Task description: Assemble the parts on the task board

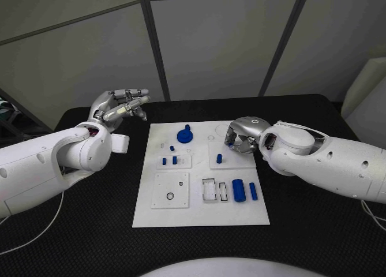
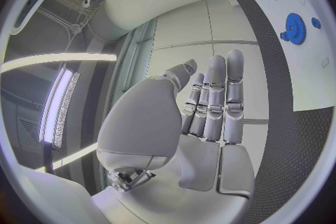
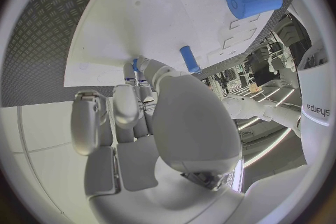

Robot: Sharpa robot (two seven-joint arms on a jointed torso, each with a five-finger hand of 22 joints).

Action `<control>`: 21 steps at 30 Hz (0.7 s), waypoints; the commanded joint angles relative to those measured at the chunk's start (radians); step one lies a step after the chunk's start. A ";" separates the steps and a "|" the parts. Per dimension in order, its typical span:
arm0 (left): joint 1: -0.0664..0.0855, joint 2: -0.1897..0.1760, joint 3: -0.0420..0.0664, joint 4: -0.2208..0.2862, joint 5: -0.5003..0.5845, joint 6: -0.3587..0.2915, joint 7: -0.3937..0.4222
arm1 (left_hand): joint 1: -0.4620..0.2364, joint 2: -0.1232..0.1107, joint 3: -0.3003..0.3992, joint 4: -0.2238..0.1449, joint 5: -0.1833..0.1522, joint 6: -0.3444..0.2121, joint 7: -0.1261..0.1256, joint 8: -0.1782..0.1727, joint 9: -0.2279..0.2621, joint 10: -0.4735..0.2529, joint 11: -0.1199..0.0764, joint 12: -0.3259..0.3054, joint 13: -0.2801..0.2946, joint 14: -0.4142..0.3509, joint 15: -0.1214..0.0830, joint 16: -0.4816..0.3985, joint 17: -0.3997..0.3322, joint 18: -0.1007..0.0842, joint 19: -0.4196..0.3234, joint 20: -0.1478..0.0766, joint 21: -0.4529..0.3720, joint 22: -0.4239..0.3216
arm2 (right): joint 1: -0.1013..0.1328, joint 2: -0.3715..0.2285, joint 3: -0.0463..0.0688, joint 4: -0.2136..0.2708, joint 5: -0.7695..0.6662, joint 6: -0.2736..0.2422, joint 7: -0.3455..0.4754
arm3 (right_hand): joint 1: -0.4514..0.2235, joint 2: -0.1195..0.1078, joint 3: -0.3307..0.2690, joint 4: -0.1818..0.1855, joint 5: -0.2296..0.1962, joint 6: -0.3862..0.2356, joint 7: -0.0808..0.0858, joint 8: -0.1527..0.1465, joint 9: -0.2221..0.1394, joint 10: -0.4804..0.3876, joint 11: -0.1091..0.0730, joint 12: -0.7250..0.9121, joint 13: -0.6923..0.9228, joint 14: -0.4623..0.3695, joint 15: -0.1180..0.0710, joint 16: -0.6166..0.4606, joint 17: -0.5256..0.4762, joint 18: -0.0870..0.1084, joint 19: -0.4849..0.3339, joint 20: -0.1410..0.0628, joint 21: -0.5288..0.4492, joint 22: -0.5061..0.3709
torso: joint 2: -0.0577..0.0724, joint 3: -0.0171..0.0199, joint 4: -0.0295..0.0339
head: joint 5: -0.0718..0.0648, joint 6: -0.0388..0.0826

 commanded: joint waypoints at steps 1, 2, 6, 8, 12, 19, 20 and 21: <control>0.001 0.001 0.001 -0.003 0.010 -0.004 -0.001 | 0.000 0.006 0.001 -0.007 -0.005 0.007 0.000 0.005 0.001 0.006 -0.002 0.005 -0.002 -0.005 -0.001 0.006 -0.001 -0.010 -0.005 -0.001 -0.004 -0.001 | 0.001 -0.008 0.000 0.013 -0.040 -0.028 -0.037 | 0.005 0.008 0.006 -0.004 0.000 0.007 0.001 0.000 0.001 0.023 -0.014 -0.004 0.005 0.037 -0.006 0.004 0.002 -0.014 0.005 -0.001 0.005 0.105 | 0.000 -0.0010 -0.0004 | -0.002 0.000; 0.001 0.001 0.001 -0.003 0.010 -0.004 -0.002 | 0.000 0.005 0.001 -0.008 -0.005 0.007 0.001 0.005 0.001 0.005 -0.002 0.005 -0.002 -0.006 -0.001 0.007 -0.002 -0.010 -0.006 -0.001 -0.005 -0.001 | 0.001 -0.009 0.000 0.015 -0.042 -0.031 -0.039 | 0.004 0.008 0.008 -0.006 0.000 0.007 0.001 -0.001 0.001 0.023 -0.014 -0.004 0.006 0.036 -0.006 0.005 0.003 -0.014 0.006 -0.001 0.005 0.106 | 0.000 -0.0010 -0.0003 | -0.003 0.000; 0.001 0.003 0.001 -0.005 0.010 -0.003 -0.007 | 0.002 0.005 0.000 -0.010 -0.005 0.006 0.001 0.006 0.001 0.002 -0.001 0.005 -0.003 -0.009 -0.001 0.007 -0.003 -0.010 -0.007 -0.001 -0.005 -0.001 | 0.001 -0.018 0.001 0.032 -0.047 -0.048 -0.045 | 0.004 0.008 0.015 -0.012 0.001 0.006 0.002 -0.002 0.001 0.023 -0.013 -0.007 0.008 0.036 -0.005 0.008 0.005 -0.015 0.006 -0.001 0.008 0.109 | -0.001 -0.0010 -0.0002 | -0.003 0.001; 0.001 0.003 0.001 -0.006 0.011 -0.003 -0.009 | 0.002 0.005 0.000 -0.011 -0.005 0.005 0.002 0.006 0.000 0.000 -0.001 0.005 -0.004 -0.011 0.000 0.007 -0.004 -0.011 -0.008 -0.001 -0.005 -0.001 | 0.001 -0.024 0.001 0.043 -0.049 -0.058 -0.046 | 0.004 0.007 0.018 -0.015 0.002 0.006 0.003 -0.003 0.000 0.024 -0.013 -0.008 0.008 0.035 -0.005 0.010 0.007 -0.015 0.007 0.000 0.009 0.111 | 0.000 -0.0009 -0.0003 | -0.003 0.002; 0.001 0.004 0.001 -0.009 0.011 -0.004 -0.011 | 0.003 0.004 0.000 -0.011 -0.005 0.004 0.002 0.006 0.000 -0.002 0.000 0.004 -0.004 -0.012 0.000 0.008 -0.004 -0.011 -0.009 -0.001 -0.005 0.000 | 0.001 -0.037 0.002 0.070 -0.050 -0.074 -0.048 | 0.003 0.006 0.022 -0.019 0.004 0.006 0.003 -0.004 0.000 0.024 -0.012 -0.009 0.009 0.035 -0.004 0.012 0.008 -0.016 0.008 0.000 0.011 0.113 | -0.001 -0.0018 -0.0004 | -0.003 0.003; 0.001 0.005 0.001 -0.012 0.011 -0.005 -0.012 | 0.003 0.004 -0.001 -0.012 -0.005 0.003 0.003 0.006 0.000 -0.005 0.001 0.004 -0.005 -0.016 0.001 0.008 -0.005 -0.011 -0.011 0.000 -0.005 0.000 | 0.002 -0.061 0.007 0.127 -0.048 -0.100 -0.046 | 0.001 0.003 0.027 -0.023 0.007 0.006 0.004 -0.006 0.000 0.024 -0.012 -0.011 0.011 0.034 -0.004 0.015 0.011 -0.016 0.009 0.001 0.014 0.117 | -0.001 -0.0019 -0.0003 | -0.001 0.007; 0.001 0.005 0.001 -0.012 0.011 -0.005 -0.012 | 0.003 0.004 -0.002 -0.012 -0.005 0.002 0.004 0.006 -0.001 -0.006 0.001 0.004 -0.006 -0.017 0.001 0.008 -0.006 -0.011 -0.011 0.000 -0.005 0.000 | 0.002 -0.064 0.013 0.141 -0.045 -0.105 -0.045 | 0.001 0.003 0.027 -0.023 0.007 0.006 0.004 -0.006 0.000 0.024 -0.012 -0.011 0.011 0.034 -0.004 0.015 0.011 -0.016 0.009 0.001 0.014 0.117 | -0.001 -0.0019 -0.0001 | 0.001 0.007; 0.001 0.005 0.001 -0.012 0.011 -0.006 -0.012 | 0.003 0.004 -0.002 -0.012 -0.005 0.002 0.004 0.006 -0.001 -0.006 0.001 0.004 -0.006 -0.017 0.001 0.008 -0.006 -0.011 -0.011 0.000 -0.005 0.000 | 0.002 -0.065 0.018 0.151 -0.041 -0.109 -0.043 | 0.001 0.003 0.027 -0.023 0.007 0.006 0.004 -0.006 0.000 0.024 -0.012 -0.011 0.011 0.034 -0.004 0.015 0.011 -0.016 0.009 0.001 0.014 0.117 | -0.001 -0.0020 0.0002 | 0.001 0.008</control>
